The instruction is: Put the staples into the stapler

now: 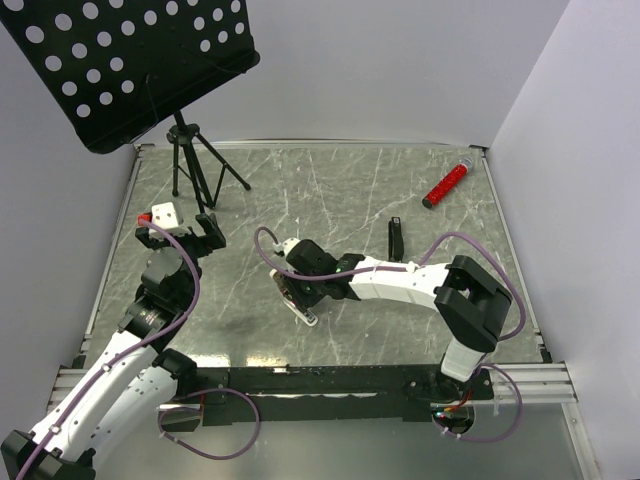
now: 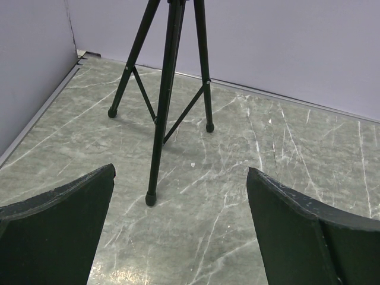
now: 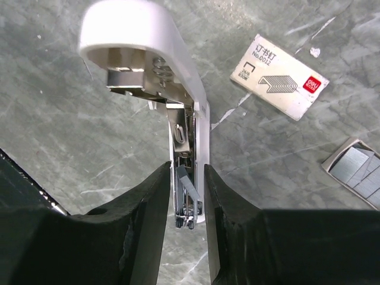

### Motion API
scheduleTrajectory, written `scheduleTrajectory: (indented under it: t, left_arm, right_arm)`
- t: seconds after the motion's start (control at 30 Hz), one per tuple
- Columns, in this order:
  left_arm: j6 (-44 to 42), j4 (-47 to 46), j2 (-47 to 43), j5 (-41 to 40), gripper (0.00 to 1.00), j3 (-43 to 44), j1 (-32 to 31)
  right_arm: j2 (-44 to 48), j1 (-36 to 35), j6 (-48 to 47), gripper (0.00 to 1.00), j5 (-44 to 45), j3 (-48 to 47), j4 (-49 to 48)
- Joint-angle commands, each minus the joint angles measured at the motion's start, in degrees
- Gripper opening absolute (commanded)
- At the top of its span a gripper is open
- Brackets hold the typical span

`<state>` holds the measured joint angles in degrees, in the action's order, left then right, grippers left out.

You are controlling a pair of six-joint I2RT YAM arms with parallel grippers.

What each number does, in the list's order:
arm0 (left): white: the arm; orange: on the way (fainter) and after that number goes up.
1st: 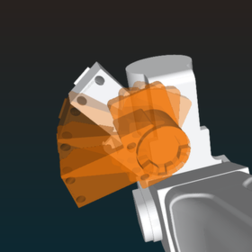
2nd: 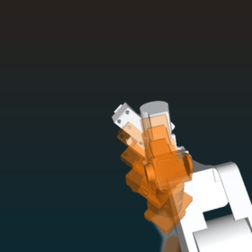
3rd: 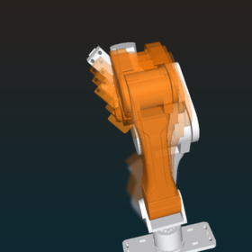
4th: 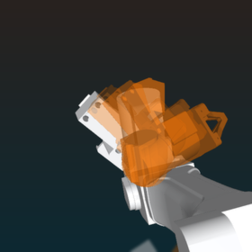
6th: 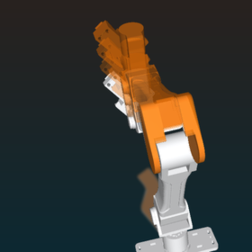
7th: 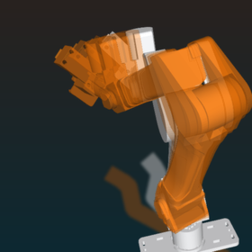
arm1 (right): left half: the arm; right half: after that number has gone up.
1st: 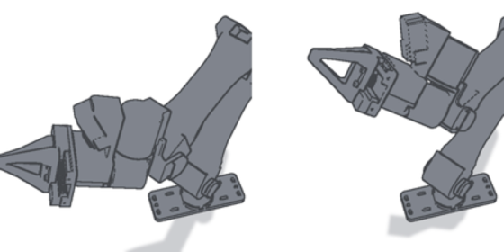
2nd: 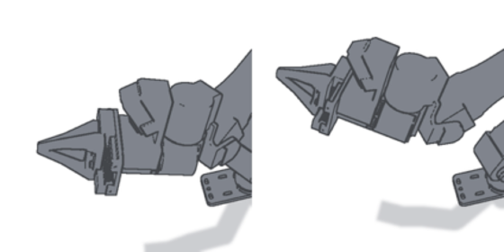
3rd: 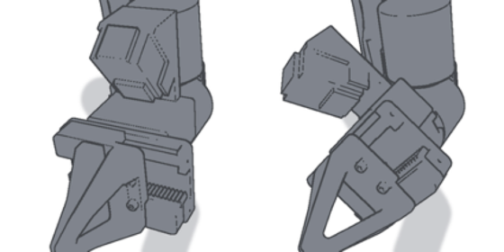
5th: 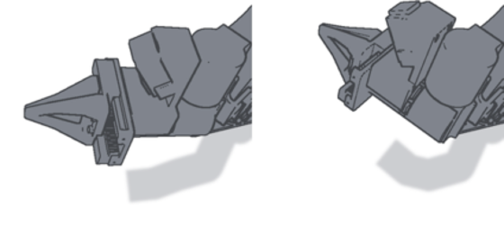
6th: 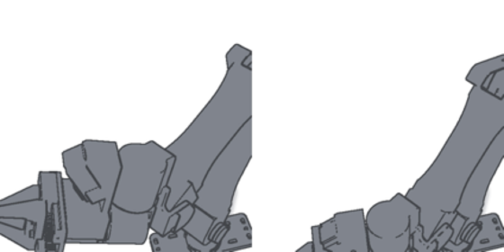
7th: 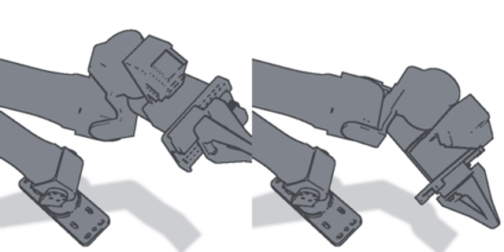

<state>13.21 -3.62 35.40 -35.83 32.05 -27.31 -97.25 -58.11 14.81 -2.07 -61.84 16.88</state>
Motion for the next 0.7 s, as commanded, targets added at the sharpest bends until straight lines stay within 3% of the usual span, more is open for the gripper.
scheduleTrajectory:
  t: [0.0, 0.67]
  left_arm:
    - [0.0, -1.7, -0.7, 0.6, 0.97, 0.0, 0.2]
    - [-0.1, -1.7, -0.7, 0.8, 0.97, 0.0, 0.2]
  right_arm:
    - [0.4, 0.6, 0.1, 0.36, -1.1, 0.9, -2.0]
    - [0.1, 1.1, -0.1, 0.31, -2.8, 2.0, -2.6]
